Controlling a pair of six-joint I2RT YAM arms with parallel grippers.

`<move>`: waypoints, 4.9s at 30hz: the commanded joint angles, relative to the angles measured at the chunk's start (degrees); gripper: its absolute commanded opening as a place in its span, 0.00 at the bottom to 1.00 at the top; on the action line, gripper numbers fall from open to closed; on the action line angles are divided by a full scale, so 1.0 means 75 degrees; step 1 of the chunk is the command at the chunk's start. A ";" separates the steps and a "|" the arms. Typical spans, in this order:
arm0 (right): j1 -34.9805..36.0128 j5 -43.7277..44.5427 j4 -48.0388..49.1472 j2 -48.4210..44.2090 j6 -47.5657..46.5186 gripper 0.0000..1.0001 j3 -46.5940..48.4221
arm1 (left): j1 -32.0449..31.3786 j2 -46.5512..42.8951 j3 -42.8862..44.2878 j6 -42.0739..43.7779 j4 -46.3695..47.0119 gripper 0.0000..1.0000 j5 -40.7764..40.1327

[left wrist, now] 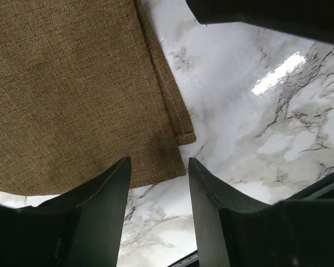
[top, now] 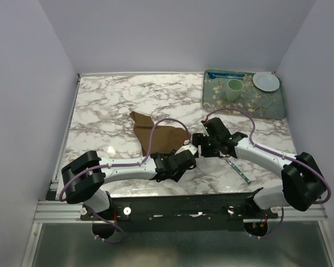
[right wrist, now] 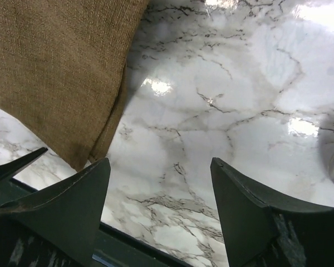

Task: Fold the napkin, place the utensils inside, and roll it up
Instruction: Flatten the napkin out

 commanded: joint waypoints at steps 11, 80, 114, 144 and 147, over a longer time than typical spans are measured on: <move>-0.0038 -0.0622 0.0917 -0.0156 0.0582 0.79 -0.0807 | -0.0105 0.0086 -0.0425 -0.0257 0.0754 0.48 0.0231; 0.2130 0.5495 -0.0687 -0.0389 -0.1919 0.01 0.2284 | 0.4206 -0.4671 0.1952 -0.0389 -0.0360 0.00 -0.2346; 0.0197 0.2273 -0.1977 -0.1271 -0.3847 0.01 0.6583 | 0.6850 -0.3000 0.4832 0.1748 -0.0100 0.00 -0.2857; -0.1760 0.3971 -0.4480 0.2653 -0.2921 0.64 0.6738 | 1.0137 -0.1472 0.3113 0.0305 -0.1038 0.70 -0.1597; -0.1434 0.3541 -0.4791 0.2681 -0.2980 0.83 0.6649 | 1.0102 -0.1739 0.3314 0.0153 -0.1390 0.94 -0.1119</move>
